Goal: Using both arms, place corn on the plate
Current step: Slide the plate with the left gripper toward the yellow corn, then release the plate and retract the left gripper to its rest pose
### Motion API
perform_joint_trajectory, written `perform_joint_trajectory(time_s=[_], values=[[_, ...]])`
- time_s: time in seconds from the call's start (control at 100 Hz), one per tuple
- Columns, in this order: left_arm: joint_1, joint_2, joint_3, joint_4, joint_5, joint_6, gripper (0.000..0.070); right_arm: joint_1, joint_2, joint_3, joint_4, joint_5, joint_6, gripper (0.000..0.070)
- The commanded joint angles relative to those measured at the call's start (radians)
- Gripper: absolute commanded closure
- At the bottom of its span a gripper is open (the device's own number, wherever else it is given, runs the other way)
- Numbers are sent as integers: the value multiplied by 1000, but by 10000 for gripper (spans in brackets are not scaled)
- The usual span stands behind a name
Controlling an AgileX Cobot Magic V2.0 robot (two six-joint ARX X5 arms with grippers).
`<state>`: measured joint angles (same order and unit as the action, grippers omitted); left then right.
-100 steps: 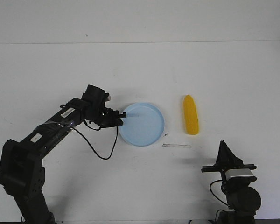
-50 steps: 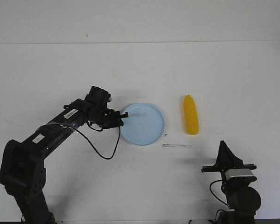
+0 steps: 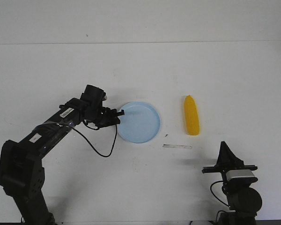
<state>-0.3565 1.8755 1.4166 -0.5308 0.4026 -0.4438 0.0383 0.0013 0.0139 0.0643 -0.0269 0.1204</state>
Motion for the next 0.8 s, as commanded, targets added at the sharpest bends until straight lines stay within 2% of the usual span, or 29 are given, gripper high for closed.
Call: perform_joint_trajectory(time_s=[0.0, 0.39, 0.67, 0.71, 0.79], values=[[-3, 6, 13, 2, 8, 10, 528, 1, 0, -1, 10, 0, 10, 685], [15, -34, 13, -2, 7, 23, 529, 1, 0, -1, 10, 0, 10, 685], [49, -129, -2, 5, 7, 158, 546, 1, 0, -1, 10, 0, 10, 685], [49, -148, -13, 8, 7, 177, 568, 1, 0, -1, 10, 0, 10, 685], [50, -191, -42, 9, 7, 200, 679, 1, 0, -1, 10, 0, 10, 685]])
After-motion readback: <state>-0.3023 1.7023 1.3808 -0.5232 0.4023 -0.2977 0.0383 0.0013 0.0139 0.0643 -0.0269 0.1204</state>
